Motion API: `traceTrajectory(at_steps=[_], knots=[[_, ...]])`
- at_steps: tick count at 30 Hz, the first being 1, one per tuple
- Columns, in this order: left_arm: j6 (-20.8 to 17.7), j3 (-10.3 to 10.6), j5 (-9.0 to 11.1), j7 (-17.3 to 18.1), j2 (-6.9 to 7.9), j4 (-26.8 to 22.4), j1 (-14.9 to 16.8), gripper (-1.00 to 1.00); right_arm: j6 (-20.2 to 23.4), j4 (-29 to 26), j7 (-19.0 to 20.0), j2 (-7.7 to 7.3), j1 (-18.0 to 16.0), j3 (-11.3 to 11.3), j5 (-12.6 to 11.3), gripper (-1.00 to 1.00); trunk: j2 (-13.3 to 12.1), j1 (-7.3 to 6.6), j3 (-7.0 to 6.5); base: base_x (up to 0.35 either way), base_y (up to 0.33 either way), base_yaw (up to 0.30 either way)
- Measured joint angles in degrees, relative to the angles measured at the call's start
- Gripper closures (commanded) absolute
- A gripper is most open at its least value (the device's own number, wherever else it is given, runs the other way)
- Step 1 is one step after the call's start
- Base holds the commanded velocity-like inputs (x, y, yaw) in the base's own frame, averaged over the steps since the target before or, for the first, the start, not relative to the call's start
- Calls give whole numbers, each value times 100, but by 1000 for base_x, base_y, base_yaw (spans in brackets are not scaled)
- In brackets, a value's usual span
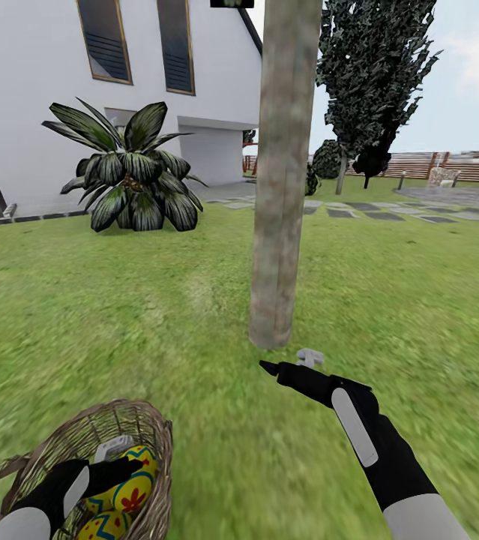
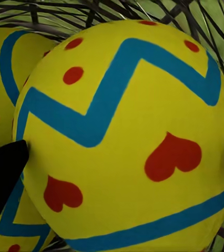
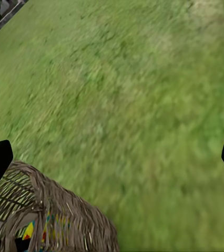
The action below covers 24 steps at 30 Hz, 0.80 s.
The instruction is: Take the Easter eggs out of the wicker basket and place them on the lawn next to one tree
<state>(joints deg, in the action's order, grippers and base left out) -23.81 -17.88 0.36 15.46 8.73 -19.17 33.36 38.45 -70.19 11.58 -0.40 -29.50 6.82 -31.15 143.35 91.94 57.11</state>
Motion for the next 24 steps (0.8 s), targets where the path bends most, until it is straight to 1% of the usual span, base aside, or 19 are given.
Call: traceTrajectory(at_steps=[10,11,18,24], knots=[[0,0,-1,-5,0,-17,-2,100,0,0,0,0,0,0,0,-100,0,0,0,-11,58,0],[-9,-2,51,3,-2,-17,-1,100,-1,0,0,0,0,0,-1,-100,0,0,0,-1,60,0],[-7,0,17,6,0,-40,2,100,-1,0,0,0,0,0,1,-100,0,0,0,0,10,0],[-7,0,13,12,0,-52,2,100,-4,0,0,0,0,0,-2,-100,-8,-16,-132,0,0,0]])
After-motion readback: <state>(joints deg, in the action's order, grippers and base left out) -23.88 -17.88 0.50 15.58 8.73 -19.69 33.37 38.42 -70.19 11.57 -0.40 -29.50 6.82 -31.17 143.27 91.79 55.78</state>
